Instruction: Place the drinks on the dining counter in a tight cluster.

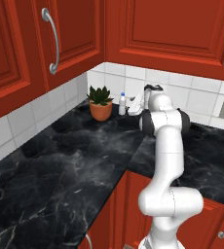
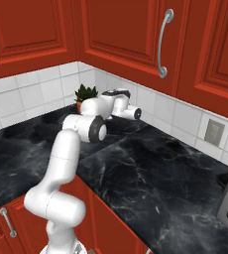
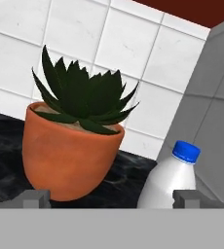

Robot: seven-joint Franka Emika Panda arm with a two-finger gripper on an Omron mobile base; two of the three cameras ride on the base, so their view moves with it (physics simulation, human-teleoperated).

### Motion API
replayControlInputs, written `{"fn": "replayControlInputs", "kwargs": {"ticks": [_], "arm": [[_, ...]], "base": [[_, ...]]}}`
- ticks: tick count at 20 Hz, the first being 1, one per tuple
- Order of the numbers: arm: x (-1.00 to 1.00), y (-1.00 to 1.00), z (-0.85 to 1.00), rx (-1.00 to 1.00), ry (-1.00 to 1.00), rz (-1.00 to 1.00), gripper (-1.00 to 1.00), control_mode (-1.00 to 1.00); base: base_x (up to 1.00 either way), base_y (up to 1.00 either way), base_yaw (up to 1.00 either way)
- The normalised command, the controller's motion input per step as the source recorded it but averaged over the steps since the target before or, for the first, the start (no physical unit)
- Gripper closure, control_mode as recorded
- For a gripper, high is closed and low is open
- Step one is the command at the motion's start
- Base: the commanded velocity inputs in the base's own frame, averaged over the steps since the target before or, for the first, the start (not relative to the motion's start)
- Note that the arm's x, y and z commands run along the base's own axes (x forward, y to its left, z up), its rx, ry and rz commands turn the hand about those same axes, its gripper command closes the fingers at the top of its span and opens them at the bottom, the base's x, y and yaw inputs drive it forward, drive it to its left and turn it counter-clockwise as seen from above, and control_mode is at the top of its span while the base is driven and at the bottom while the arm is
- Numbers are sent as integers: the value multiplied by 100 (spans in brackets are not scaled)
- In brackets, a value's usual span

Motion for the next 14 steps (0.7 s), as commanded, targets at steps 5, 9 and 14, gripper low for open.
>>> {"fn": "replayControlInputs", "kwargs": {"ticks": [5,9,14], "arm": [[20,0,-7,0,0,1,-100,-100],[21,0,-6,0,0,1,-100,-100],[22,-1,-8,0,0,1,-100,-100]], "base": [[0,0,0],[0,0,0],[0,0,0]]}}
